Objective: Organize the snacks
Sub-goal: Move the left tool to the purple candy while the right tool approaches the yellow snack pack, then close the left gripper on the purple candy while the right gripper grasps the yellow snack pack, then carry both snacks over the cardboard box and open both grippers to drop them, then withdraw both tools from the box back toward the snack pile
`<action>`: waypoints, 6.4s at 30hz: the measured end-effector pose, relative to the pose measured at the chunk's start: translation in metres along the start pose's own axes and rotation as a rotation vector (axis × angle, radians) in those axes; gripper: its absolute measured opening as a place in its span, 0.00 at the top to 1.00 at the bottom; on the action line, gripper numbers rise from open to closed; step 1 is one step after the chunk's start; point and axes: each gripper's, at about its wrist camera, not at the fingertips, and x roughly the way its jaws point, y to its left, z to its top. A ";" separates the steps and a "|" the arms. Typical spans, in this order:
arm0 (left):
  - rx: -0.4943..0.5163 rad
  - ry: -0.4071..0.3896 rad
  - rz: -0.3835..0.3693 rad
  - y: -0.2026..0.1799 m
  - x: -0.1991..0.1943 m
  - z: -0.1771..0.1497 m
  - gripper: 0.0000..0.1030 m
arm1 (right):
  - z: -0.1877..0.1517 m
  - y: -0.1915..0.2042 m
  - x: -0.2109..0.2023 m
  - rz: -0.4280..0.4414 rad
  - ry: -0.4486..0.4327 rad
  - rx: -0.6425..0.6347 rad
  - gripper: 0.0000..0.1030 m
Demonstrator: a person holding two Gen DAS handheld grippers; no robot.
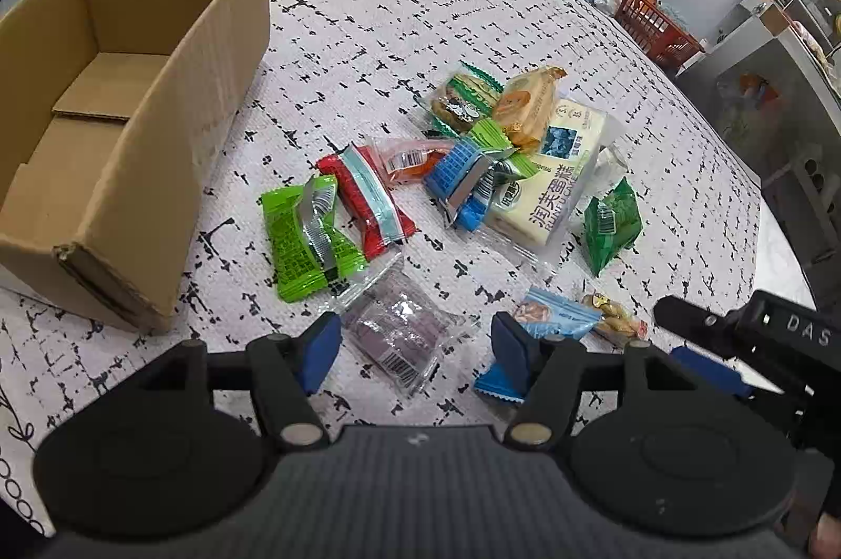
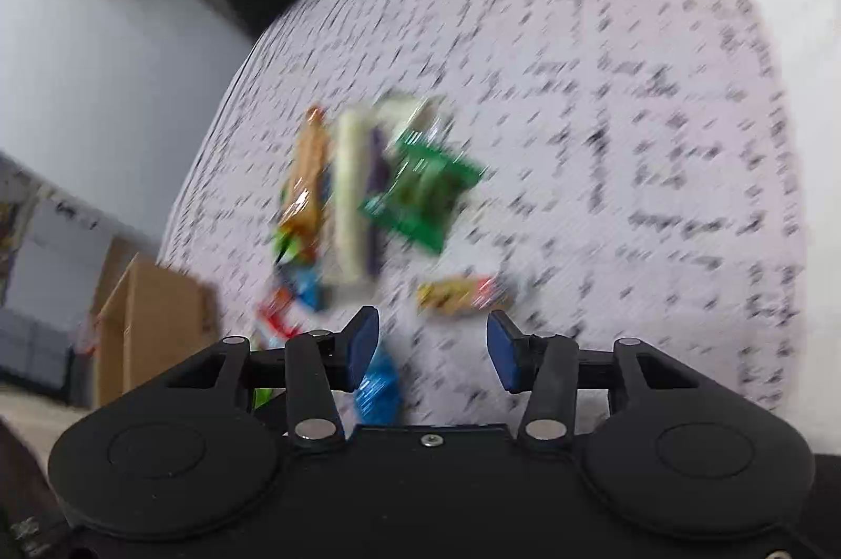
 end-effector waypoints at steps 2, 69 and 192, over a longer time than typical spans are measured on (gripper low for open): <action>-0.007 0.015 -0.004 0.001 0.004 0.000 0.39 | 0.002 -0.003 0.006 0.021 0.023 0.032 0.55; -0.052 -0.238 -0.156 0.027 -0.073 0.019 0.67 | -0.018 0.102 -0.022 -0.269 -0.204 -0.274 0.74; 0.061 -0.199 -0.058 0.026 -0.083 0.012 0.00 | -0.042 0.066 -0.047 -0.159 -0.100 -0.214 0.13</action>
